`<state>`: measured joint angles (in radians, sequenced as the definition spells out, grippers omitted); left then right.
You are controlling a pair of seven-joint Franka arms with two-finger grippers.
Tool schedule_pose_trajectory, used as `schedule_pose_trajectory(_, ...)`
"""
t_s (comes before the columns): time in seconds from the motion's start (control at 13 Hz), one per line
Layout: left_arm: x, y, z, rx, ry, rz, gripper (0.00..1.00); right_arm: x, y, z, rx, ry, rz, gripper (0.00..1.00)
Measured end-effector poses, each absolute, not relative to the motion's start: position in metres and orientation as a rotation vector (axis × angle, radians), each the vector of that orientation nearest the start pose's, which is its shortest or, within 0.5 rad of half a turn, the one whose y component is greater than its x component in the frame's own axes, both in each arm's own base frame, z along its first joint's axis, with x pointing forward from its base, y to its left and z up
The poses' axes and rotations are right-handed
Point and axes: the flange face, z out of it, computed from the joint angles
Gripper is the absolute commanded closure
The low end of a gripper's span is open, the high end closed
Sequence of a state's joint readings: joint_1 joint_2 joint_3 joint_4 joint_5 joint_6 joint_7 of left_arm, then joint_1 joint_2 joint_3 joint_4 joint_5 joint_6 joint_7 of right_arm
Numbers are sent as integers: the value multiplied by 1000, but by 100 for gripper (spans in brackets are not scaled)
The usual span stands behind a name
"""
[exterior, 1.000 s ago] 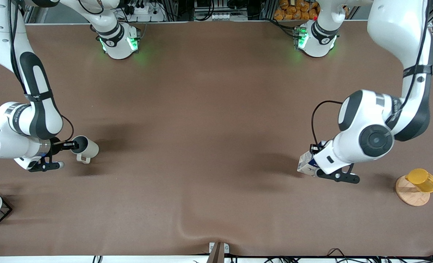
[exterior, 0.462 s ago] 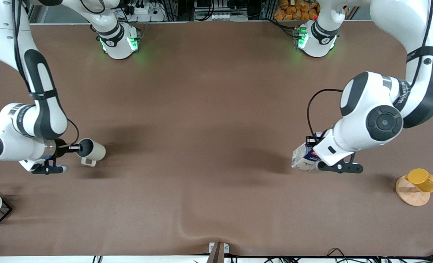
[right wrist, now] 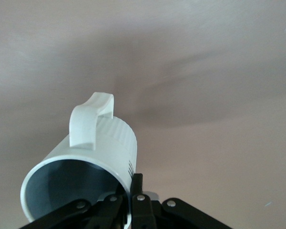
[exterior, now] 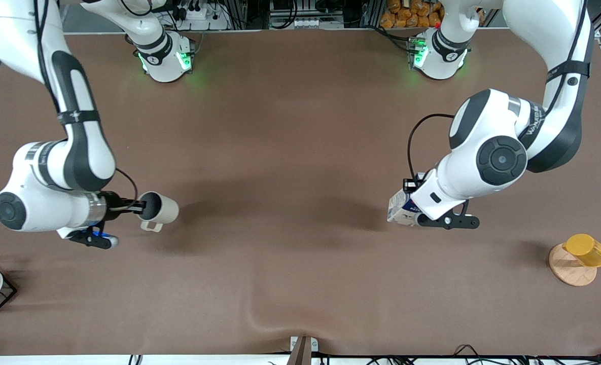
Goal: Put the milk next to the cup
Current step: 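Carry the mug to mid-table with the right gripper while the left gripper follows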
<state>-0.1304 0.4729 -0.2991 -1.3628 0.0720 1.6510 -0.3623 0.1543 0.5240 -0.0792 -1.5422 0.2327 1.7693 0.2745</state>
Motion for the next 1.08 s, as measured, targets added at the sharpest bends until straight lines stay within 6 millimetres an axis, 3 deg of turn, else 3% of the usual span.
schedule_pose_trajectory(0.23, 622, -255, 457, -3132, 60, 264, 100, 643, 184, 336, -2956, 583, 459, 100)
schedule_pose_trajectory(0.46, 614, -272, 459, -3137, 39, 267, 100, 624, 273, 335, -2944, 722, 359, 100)
schedule_pose_trajectory(0.77, 609, -282, 460, -3140, 30, 271, 100, 595, 388, 301, -2884, 887, 216, 100)
schedule_pose_trajectory(0.92, 605, -290, 460, -3139, 36, 272, 100, 584, 431, 277, -2852, 936, 165, 100)
schedule_pose_trajectory(1.08, 604, -292, 460, -3138, 27, 271, 100, 577, 451, 255, -2843, 965, 152, 100)
